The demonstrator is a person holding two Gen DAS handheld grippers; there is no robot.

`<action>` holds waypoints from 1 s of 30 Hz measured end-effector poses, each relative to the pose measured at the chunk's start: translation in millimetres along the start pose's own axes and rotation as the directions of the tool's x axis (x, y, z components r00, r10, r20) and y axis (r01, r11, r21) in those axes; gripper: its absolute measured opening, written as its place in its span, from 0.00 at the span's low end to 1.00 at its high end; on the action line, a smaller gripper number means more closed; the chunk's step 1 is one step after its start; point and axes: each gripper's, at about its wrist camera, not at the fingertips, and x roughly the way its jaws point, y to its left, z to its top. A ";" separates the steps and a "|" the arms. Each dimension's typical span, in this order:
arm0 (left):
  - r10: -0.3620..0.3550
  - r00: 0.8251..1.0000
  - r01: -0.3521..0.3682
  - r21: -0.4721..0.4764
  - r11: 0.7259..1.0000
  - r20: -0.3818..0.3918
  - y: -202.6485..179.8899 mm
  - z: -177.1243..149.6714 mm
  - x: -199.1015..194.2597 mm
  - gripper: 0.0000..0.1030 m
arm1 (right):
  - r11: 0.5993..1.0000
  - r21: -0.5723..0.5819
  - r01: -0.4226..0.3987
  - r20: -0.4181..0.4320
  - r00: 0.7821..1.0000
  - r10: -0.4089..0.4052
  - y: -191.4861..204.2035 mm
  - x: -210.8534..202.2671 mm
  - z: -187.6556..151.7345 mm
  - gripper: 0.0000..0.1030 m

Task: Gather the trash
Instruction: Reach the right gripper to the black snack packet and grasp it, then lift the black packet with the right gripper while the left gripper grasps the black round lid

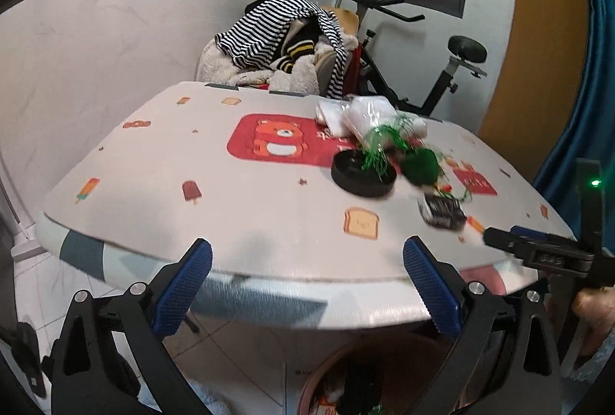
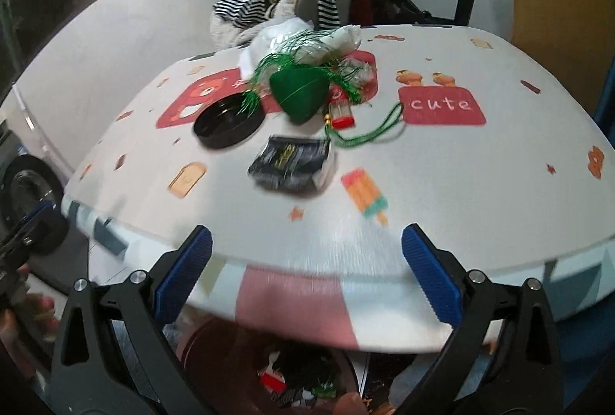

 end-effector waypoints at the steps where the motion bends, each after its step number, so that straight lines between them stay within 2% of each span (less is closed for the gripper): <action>1: 0.001 1.000 -0.001 -0.005 1.000 0.000 1.2 2.8 2.9 0.94 | 1.000 0.007 0.006 -0.006 1.000 -0.006 2.5 7.0 5.2 0.94; 6: 0.015 1.000 -0.015 -0.022 1.000 -0.008 6.5 10.3 17.6 0.94 | 0.997 0.020 0.076 -0.062 0.995 -0.075 18.2 44.4 29.3 0.94; 11: -0.007 1.000 0.006 -0.045 0.999 -0.015 11.0 11.0 26.1 0.94 | 0.986 0.101 0.130 -0.124 0.985 -0.117 19.7 73.6 44.6 0.95; 15: -0.010 0.999 0.009 -0.043 0.999 -0.034 10.6 8.3 32.3 0.94 | 0.981 0.039 0.188 -0.132 0.975 -0.181 29.9 83.6 48.7 0.93; 18: -0.020 0.999 0.018 -0.035 0.999 -0.039 8.0 7.5 34.0 0.94 | 0.980 -0.025 0.198 -0.125 0.972 -0.200 33.7 83.6 47.4 0.82; 20: -0.022 0.999 0.021 -0.032 0.999 -0.041 6.3 8.1 34.3 0.94 | 0.982 -0.053 0.182 -0.111 0.976 -0.187 30.8 79.5 45.8 0.68; 22: -0.028 0.998 0.026 -0.038 0.999 -0.049 3.8 8.7 34.8 0.94 | 0.986 -0.056 0.155 -0.110 0.981 -0.161 26.8 76.3 45.1 0.65; 25: -0.039 0.997 0.037 -0.037 0.999 -0.062 -0.6 9.8 35.7 0.94 | 0.994 -0.050 0.095 -0.105 0.989 -0.100 22.2 68.9 43.0 0.64; 30: -0.056 0.996 0.058 0.025 0.998 -0.067 -17.7 12.0 38.4 0.94 | 0.999 -0.054 0.007 -0.033 0.999 -0.008 17.1 44.9 37.2 0.64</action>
